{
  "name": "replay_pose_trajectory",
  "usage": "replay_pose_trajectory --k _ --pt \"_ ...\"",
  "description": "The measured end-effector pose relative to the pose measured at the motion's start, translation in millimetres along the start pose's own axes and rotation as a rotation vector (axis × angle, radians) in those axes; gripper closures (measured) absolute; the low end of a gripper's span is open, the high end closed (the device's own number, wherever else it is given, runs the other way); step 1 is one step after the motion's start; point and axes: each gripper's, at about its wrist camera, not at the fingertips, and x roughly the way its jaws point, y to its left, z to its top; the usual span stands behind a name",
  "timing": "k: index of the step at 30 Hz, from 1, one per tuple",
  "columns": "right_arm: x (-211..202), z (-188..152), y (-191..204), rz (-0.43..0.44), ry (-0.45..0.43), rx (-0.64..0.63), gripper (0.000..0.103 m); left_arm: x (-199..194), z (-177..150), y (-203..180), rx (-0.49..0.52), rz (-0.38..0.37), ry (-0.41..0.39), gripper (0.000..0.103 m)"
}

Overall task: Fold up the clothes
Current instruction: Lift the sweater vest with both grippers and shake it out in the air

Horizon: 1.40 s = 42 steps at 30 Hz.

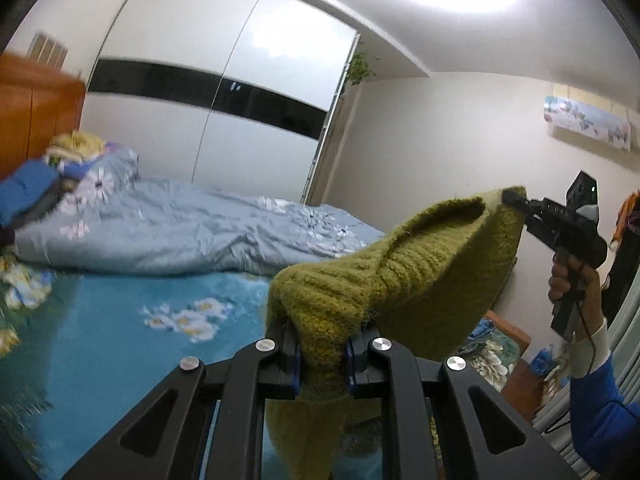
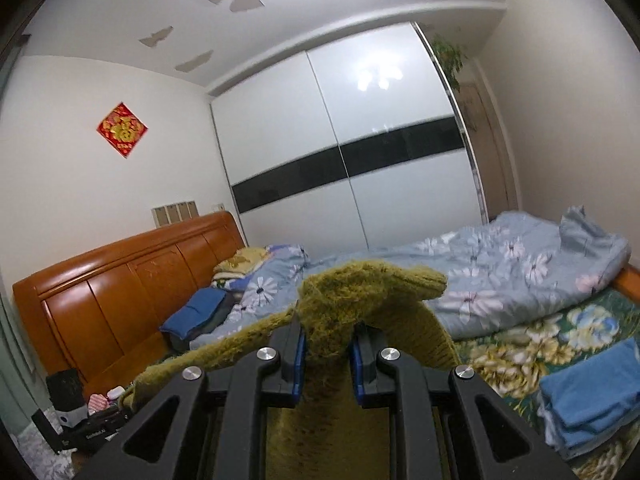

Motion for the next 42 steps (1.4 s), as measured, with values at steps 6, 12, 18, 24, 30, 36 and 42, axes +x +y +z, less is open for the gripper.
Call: replay_pose_trajectory --k 6,12,18,24,30,36,42 --pt "-54.6 24.6 34.1 0.019 -0.105 -0.062 0.084 -56.8 26.5 -34.0 0.114 0.014 -0.089 0.087" --pt "-84.7 41.5 59.6 0.041 -0.161 -0.096 0.084 -106.2 47.8 -60.2 0.240 0.039 -0.124 0.086" --pt "-46.7 32.0 57.8 0.021 -0.078 -0.098 0.084 -80.2 44.6 -37.0 0.218 0.058 -0.011 0.086" --pt "73.6 -35.4 5.9 -0.066 0.170 -0.029 0.084 21.9 -7.8 36.9 0.063 0.056 0.237 0.086" --pt "176.3 -122.7 -61.0 -0.142 0.375 0.031 0.084 123.2 -67.3 102.4 -0.047 0.122 0.401 0.086" --pt "249.6 -157.0 -107.1 -0.165 0.461 0.087 0.084 188.0 -83.8 137.2 -0.091 0.166 0.447 0.086" --pt "309.3 -155.8 -120.1 -0.194 0.506 0.072 0.084 238.8 -78.4 173.5 -0.120 0.161 0.487 0.086"
